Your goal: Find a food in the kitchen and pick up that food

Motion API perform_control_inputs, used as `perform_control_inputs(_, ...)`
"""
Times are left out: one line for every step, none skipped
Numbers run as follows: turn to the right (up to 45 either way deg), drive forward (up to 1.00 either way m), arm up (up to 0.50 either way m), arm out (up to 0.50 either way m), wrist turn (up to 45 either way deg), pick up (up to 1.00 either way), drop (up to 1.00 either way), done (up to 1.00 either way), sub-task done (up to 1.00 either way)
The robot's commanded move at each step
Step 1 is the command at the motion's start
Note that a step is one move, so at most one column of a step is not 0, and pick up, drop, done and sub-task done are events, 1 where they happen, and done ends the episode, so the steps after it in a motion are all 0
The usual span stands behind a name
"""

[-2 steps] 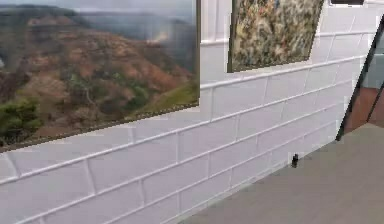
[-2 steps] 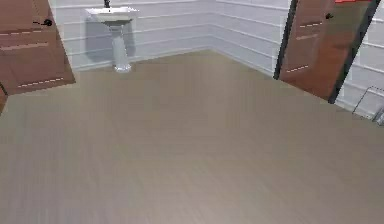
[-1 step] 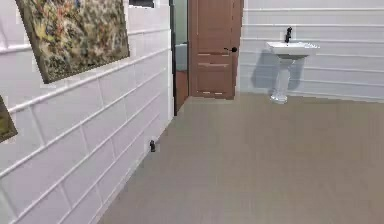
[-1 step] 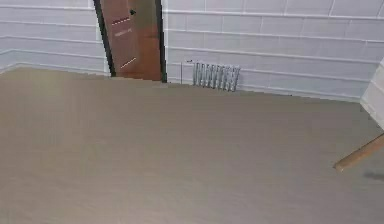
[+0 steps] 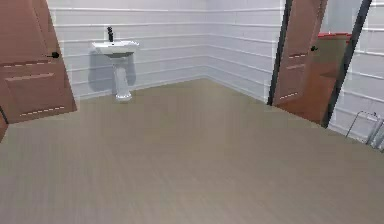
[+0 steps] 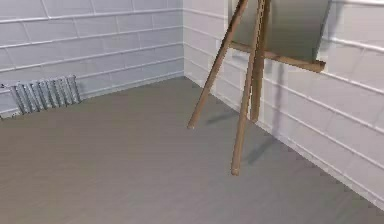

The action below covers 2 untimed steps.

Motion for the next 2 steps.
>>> perform_control_inputs(27.0,0.0,0.0,0.0,0.0,0.0,0.0,0.0,0.0)
perform_control_inputs(0.0,1.0,0.0,0.0,0.0,0.0,0.0,0.0,0.0)
